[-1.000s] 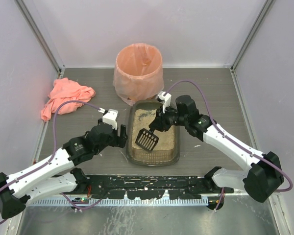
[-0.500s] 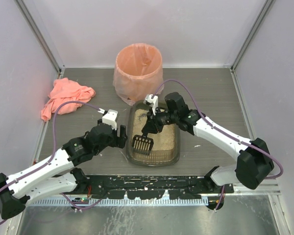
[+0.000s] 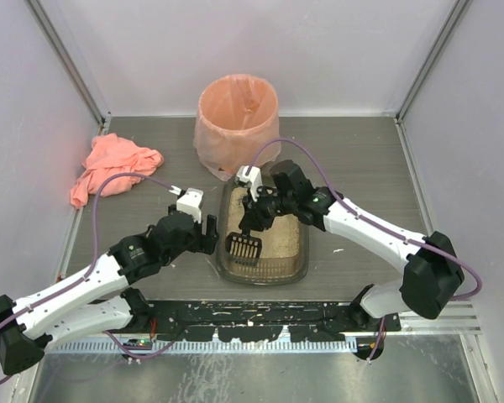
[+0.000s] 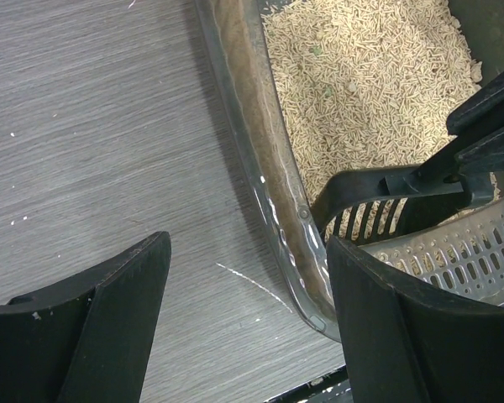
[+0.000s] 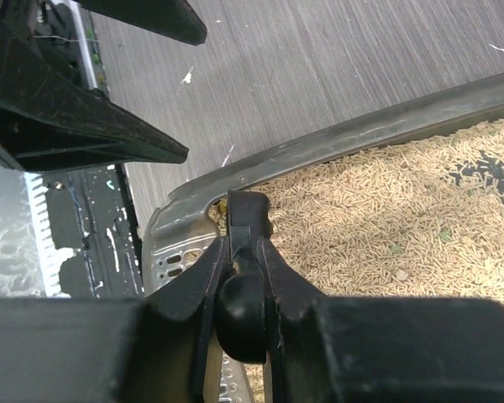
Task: Clean the litter box
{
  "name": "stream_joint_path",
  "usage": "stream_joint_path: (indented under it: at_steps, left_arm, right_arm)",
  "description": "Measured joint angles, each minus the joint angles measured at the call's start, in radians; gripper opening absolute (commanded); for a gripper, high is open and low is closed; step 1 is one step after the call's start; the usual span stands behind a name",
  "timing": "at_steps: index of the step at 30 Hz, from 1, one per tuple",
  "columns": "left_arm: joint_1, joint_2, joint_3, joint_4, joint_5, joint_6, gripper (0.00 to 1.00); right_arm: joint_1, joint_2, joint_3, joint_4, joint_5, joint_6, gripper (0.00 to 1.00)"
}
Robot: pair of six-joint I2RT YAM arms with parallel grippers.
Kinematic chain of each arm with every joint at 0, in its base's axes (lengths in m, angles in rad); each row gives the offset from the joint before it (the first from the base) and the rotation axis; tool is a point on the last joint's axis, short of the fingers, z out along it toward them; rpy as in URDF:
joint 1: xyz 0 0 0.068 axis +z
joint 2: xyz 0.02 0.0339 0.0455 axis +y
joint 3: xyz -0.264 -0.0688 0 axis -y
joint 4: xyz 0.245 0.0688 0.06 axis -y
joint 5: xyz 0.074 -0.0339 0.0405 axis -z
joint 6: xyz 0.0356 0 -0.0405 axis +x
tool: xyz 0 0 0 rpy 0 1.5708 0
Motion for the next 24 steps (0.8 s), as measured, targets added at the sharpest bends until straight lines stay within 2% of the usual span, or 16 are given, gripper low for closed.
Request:
stream_joint_path:
  at_steps: [14, 24]
  left_arm:
    - [0.0, 0.002, 0.0, 0.0, 0.0, 0.0, 0.76]
    - [0.0, 0.01, 0.0, 0.0, 0.0, 0.0, 0.76]
  right_arm:
    - [0.049, -0.028, 0.01, -0.014, 0.31, 0.026, 0.01]
    - [0.05, -0.061, -0.007, 0.042, 0.566, 0.0, 0.01]
